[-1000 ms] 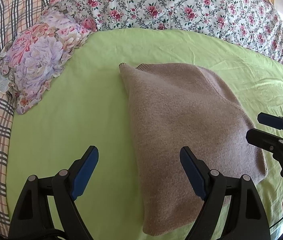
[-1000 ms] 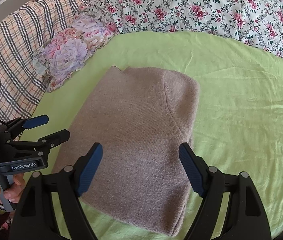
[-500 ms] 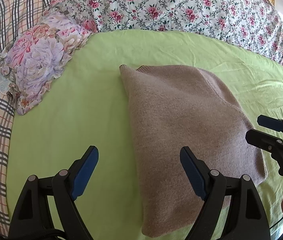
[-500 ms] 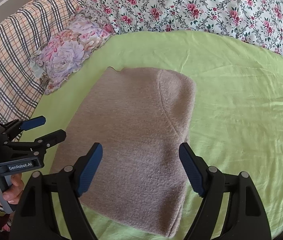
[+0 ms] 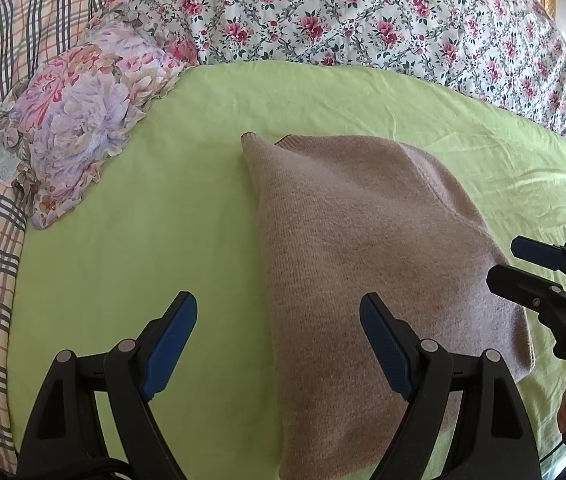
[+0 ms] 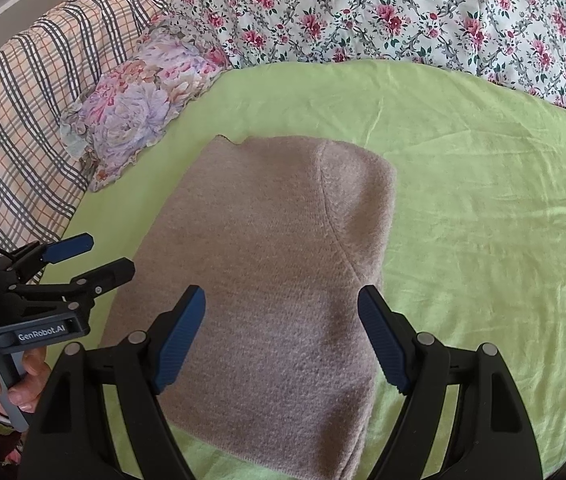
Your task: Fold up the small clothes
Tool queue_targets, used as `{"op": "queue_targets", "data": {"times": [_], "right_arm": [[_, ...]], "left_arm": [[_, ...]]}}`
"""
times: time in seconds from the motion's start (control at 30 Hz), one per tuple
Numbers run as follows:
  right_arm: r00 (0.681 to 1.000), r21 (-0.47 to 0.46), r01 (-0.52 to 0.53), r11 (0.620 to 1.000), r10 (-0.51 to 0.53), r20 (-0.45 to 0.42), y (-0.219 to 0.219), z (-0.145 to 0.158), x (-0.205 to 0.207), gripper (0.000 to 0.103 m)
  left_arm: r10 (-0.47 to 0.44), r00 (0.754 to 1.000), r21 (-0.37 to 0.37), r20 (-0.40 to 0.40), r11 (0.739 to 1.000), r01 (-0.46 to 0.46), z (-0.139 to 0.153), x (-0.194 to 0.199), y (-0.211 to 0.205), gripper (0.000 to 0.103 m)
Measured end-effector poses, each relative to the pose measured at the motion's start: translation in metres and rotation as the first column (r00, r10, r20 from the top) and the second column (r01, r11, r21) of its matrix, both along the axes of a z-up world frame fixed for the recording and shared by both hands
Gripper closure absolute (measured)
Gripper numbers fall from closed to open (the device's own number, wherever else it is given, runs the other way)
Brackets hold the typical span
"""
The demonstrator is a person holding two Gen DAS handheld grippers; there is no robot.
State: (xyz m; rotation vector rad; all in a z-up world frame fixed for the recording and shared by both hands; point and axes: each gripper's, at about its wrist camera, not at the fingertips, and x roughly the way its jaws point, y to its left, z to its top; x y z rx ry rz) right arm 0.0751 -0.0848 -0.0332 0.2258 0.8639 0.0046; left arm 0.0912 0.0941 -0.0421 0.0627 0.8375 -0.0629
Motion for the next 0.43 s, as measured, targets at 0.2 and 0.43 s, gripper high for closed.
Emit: {"op": "queue_targets", "data": {"times": [0.2,0.43], "right_arm": [[1.000,0.009,-0.004,1.000,0.004,-0.004,-0.0050,-0.0028,0.0049,0.024],[1.000,0.024,-0.001,1.000,0.001,-0.004,-0.0065,-0.0050,0.0058,0.024]], "left_arm": [[0.000,1.000,0.008,-0.001,1.000,0.000,-0.0004,0.0045,0.0002,0.019],[0.010,1.000,0.018,0.002,1.000,-0.010,0.0009,0.0052,-0.0008,0.019]]}}
